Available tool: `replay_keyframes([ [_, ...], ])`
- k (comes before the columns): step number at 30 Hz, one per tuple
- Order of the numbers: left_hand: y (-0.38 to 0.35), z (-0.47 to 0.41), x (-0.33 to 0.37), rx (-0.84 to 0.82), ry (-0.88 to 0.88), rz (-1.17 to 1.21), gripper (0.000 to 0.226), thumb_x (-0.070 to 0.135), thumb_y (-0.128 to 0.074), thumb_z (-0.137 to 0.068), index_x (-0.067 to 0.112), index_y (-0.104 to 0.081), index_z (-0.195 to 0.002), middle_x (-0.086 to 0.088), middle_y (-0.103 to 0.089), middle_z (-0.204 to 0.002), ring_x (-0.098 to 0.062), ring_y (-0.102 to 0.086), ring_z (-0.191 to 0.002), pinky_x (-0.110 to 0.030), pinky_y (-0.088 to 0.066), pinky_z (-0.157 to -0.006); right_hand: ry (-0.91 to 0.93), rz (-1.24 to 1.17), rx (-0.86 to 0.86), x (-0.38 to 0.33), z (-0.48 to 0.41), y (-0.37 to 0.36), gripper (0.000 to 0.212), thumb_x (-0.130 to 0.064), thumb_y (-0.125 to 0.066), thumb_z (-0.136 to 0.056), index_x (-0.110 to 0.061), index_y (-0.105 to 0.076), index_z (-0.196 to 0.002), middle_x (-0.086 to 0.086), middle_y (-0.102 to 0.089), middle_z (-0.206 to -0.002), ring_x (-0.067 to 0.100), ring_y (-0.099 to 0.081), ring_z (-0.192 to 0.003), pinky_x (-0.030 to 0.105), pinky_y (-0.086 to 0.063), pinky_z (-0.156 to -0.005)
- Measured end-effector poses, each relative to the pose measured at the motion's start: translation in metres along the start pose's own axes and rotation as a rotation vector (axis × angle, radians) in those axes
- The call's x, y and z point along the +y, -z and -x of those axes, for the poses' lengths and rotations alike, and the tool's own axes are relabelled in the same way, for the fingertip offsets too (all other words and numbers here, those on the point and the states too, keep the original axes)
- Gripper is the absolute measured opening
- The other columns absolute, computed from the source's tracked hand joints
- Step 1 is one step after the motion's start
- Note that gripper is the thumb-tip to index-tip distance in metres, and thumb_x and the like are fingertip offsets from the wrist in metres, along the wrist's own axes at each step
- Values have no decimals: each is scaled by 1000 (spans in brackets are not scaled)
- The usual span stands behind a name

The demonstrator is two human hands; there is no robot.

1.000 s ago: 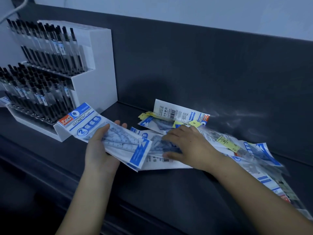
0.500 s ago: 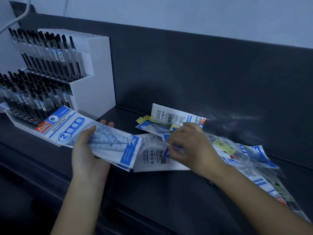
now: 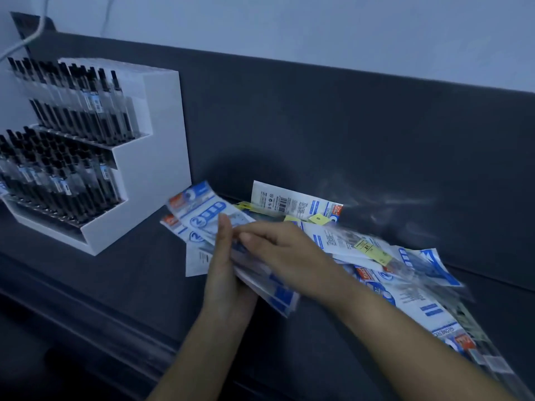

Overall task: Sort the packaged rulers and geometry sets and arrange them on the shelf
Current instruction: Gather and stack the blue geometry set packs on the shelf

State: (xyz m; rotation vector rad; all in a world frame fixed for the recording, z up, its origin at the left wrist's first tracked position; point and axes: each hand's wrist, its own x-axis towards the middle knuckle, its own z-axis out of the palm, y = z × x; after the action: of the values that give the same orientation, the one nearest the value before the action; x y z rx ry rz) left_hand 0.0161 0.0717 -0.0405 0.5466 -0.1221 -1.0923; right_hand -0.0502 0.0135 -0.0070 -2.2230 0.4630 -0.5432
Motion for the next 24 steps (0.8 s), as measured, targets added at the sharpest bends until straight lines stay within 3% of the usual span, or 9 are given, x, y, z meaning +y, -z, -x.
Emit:
replay_keyframes([
  [2,3,-2,4,-4,43,39,47,48,-50,-84,13,-77,-70,-9,-72,-76,-21,-72,-67,-33,-58,-58,-37,-164,5,6,7,11,26,-13,-48,-96,-8,-63,-117,0,-67,-115,8,-59,-110,30,-44,-100],
  [4,3,-3,4,-2,49,61,46,33,-46,-92,14,-78,-66,-11,-74,-78,-23,-72,-65,-36,-58,-62,48,124,96,21,12,17,36,-24,-50,-93,-13,-57,-126,-7,-54,-133,-6,-41,-122,16,-29,-108],
  [9,7,-4,16,10,101,89,49,30,-51,-75,7,-65,-116,-11,-69,-112,-23,-67,-100,-40,-47,-89,129,341,-267,31,26,10,56,-34,-47,-96,-23,-26,-146,-22,-6,-149,-11,3,-137,-1,4,-104],
  [13,13,-5,21,46,-6,103,32,19,-47,-83,10,-71,-103,-8,-70,-110,-19,-67,-100,-40,-46,-95,-25,-89,-27,30,37,42,38,-39,-52,-89,-30,-55,-125,-22,-51,-132,-17,-42,-118,14,-35,-102],
  [15,14,-6,25,65,-89,55,38,16,-44,-90,14,-78,-73,-5,-75,-92,-14,-71,-86,-36,-49,-82,-51,252,90,37,44,66,17,-48,-60,-85,-35,-60,-95,-17,-63,-95,-3,-56,-89,24,-46,-81],
  [18,14,-7,31,107,-122,21,51,15,-42,-92,18,-76,-53,-2,-75,-80,-10,-72,-77,-33,-48,-70,-251,926,-285,50,55,74,39,-60,-61,-76,-28,-55,-97,-13,-49,-92,5,-50,-90,26,-39,-75],
  [20,14,-9,30,140,-105,19,49,14,-43,-92,17,-77,-58,-2,-75,-82,-11,-70,-84,-33,-48,-70,-193,1108,-266,59,60,63,42,-57,-67,-71,-22,-59,-92,-6,-54,-92,15,-56,-90,29,-45,-71],
  [22,14,-10,29,174,-87,37,30,13,-44,-92,18,-71,-81,-4,-73,-96,-14,-66,-97,-35,-48,-68,-48,1112,-158,70,62,58,28,-42,-76,-58,-19,-60,-63,-3,-57,-67,19,-61,-61,27,-47,-50],
  [24,15,-13,28,202,-72,40,17,12,-44,-91,18,-58,-97,-5,-69,-109,-17,-64,-103,-35,-48,-66,55,1103,-65,74,60,62,18,-29,-61,-66,-19,-56,-53,-3,-54,-57,20,-58,-49,25,-43,-42],
])
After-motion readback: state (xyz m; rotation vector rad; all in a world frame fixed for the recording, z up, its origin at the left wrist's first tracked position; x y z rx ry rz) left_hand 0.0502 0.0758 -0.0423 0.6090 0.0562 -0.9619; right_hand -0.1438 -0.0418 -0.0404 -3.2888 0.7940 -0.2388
